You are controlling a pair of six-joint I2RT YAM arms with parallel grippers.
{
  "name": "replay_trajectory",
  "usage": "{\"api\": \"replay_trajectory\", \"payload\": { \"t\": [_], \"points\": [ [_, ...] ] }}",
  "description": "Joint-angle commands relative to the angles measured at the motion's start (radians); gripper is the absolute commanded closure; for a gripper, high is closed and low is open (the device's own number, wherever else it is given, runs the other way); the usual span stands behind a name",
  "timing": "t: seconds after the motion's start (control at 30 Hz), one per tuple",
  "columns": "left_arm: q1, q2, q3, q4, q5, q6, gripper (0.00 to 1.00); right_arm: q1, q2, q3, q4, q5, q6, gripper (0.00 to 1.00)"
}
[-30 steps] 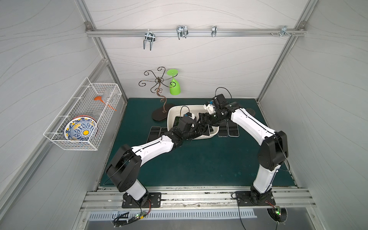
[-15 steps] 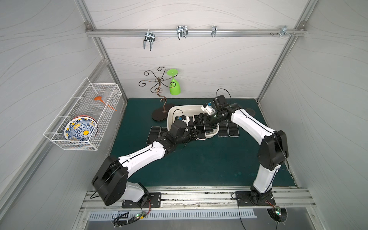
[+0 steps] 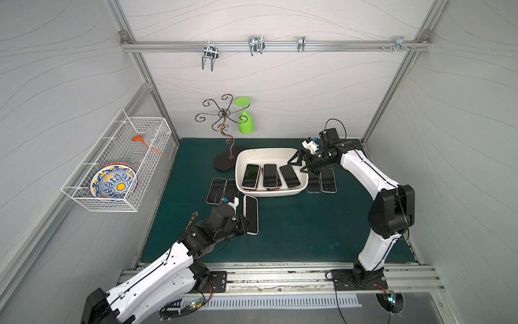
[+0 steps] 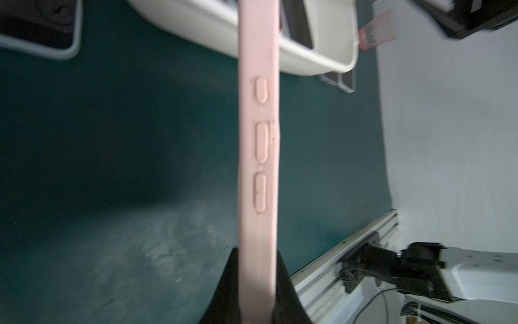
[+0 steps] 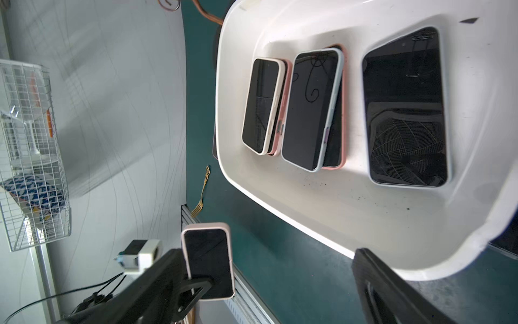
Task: Take the phone out of the storage box
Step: Place the phone at the center of the board.
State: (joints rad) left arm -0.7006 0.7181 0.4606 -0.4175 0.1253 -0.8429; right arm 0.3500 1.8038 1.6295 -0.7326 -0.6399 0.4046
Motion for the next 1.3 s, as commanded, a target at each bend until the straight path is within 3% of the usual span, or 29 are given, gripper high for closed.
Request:
{"api": "replay_trajectory", "payload": {
  "t": [0.0,0.27,0.57,0.83,1.27],
  "points": [
    [-0.003,0.000,-0.020,0.005,-0.031,-0.018,1.00,0.028,-0.042,0.004,-0.004,-0.003,-0.018,0.01],
    [-0.003,0.171,-0.100,0.167,-0.035,-0.009,1.00,0.043,-0.035,0.002,-0.001,0.002,-0.040,0.01],
    [0.005,0.333,-0.064,0.309,-0.053,0.071,1.00,0.043,-0.026,-0.005,-0.007,0.007,-0.066,0.01],
    [0.124,0.422,-0.084,0.411,-0.007,0.097,1.00,0.043,-0.025,-0.024,-0.005,0.011,-0.081,0.01],
    [0.181,0.619,-0.032,0.512,0.022,0.166,1.00,0.045,-0.019,-0.045,-0.001,0.017,-0.086,0.01]
  ]
}}
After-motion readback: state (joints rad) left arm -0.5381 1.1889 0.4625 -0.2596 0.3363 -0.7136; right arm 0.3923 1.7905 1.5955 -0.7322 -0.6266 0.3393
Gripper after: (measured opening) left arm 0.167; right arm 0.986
